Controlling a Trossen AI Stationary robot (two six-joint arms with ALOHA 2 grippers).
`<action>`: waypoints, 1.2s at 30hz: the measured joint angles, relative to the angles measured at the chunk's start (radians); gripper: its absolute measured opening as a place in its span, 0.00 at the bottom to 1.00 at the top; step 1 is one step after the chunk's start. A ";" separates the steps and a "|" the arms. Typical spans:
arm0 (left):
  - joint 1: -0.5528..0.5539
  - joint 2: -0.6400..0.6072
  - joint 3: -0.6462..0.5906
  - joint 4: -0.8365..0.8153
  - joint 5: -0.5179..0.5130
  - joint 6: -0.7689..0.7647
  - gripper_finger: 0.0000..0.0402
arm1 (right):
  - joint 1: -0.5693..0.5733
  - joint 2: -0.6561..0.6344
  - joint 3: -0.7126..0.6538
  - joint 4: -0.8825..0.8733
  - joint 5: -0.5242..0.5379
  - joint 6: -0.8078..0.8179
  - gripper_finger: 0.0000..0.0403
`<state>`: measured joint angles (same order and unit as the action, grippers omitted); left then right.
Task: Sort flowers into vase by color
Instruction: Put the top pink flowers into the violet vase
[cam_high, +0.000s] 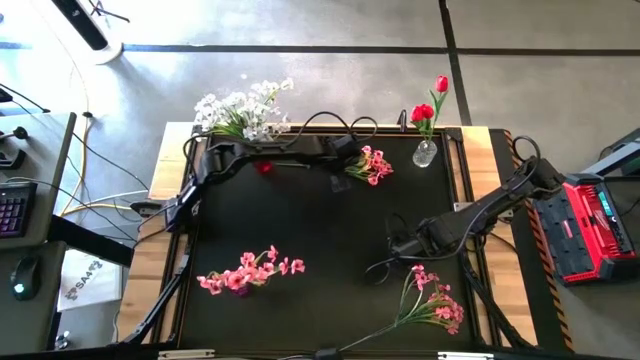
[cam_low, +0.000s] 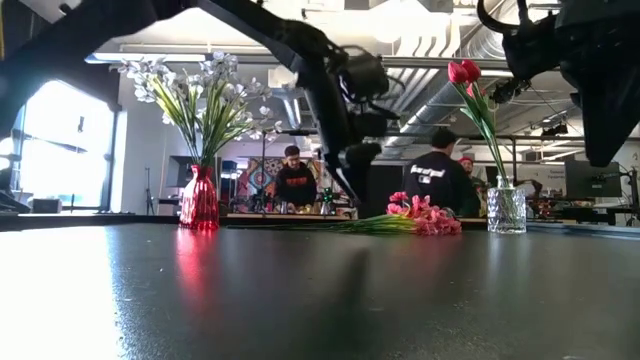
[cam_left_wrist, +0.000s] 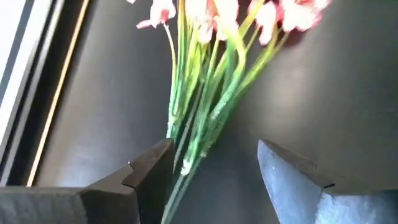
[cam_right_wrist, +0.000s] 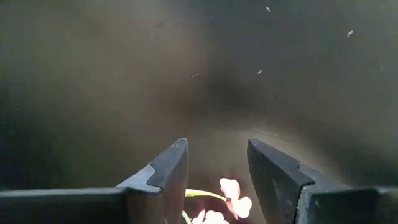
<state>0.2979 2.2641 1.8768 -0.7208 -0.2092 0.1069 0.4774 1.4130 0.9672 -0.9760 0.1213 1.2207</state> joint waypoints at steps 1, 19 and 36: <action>0.006 0.013 0.008 -0.003 0.001 0.013 0.55 | 0.000 0.000 0.000 0.000 0.000 0.013 0.38; 0.107 0.100 0.184 -0.231 0.099 0.105 0.55 | 0.000 0.000 0.000 0.035 -0.050 0.128 0.38; 0.108 0.144 0.197 -0.470 -0.045 0.270 0.55 | -0.087 0.000 0.000 0.068 -0.062 0.125 0.38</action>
<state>0.4057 2.4084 2.0736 -1.1908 -0.2542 0.3765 0.3909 1.4132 0.9672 -0.9084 0.0593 1.3460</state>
